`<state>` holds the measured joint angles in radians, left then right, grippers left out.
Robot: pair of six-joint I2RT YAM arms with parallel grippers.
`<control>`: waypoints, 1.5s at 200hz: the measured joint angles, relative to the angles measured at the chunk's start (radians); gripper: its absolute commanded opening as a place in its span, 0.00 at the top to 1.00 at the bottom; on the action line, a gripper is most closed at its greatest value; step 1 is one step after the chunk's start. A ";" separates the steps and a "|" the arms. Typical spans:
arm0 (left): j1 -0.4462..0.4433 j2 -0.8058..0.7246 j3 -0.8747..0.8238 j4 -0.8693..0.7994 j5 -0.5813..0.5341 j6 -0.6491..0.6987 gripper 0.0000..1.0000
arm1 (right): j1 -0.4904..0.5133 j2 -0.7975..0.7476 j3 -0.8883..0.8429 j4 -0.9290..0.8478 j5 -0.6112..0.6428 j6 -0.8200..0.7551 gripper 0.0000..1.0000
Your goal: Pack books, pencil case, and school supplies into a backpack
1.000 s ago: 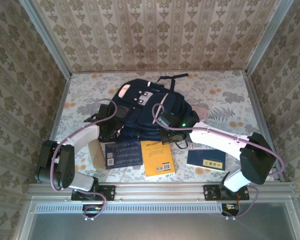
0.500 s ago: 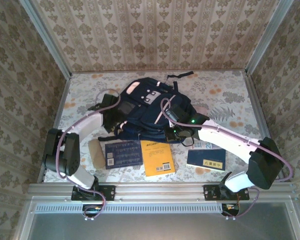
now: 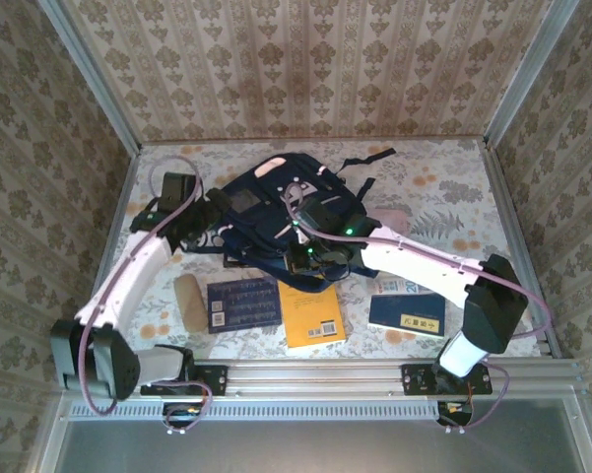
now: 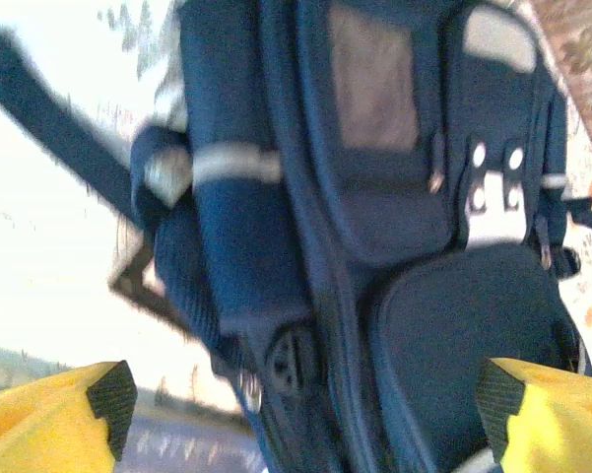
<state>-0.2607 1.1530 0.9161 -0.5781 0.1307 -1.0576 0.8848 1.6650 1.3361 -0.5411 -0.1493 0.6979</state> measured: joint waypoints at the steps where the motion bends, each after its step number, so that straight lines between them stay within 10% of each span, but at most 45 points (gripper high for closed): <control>1: 0.000 -0.003 -0.005 0.001 0.002 -0.003 0.10 | 0.001 0.001 0.000 0.001 0.000 0.002 1.00; 60: -0.069 -0.198 -0.327 0.062 0.135 -0.244 0.14 | 0.047 0.027 -0.022 0.111 0.012 0.046 1.00; 121: -0.128 -0.034 -0.348 0.294 0.133 -0.387 0.31 | 0.072 0.035 -0.071 0.174 0.015 0.063 1.00; 216: -0.156 0.097 -0.315 0.411 0.089 -0.417 0.93 | 0.082 0.035 -0.059 0.067 0.088 0.014 1.00; 300: -0.157 0.103 -0.269 0.353 0.081 -0.373 0.98 | 0.054 -0.008 -0.010 -0.130 0.169 -0.109 1.00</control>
<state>-0.4175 1.2556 0.6476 -0.2253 0.2119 -1.4311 0.9386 1.6566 1.3266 -0.6716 0.0193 0.5884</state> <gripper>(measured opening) 0.066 0.058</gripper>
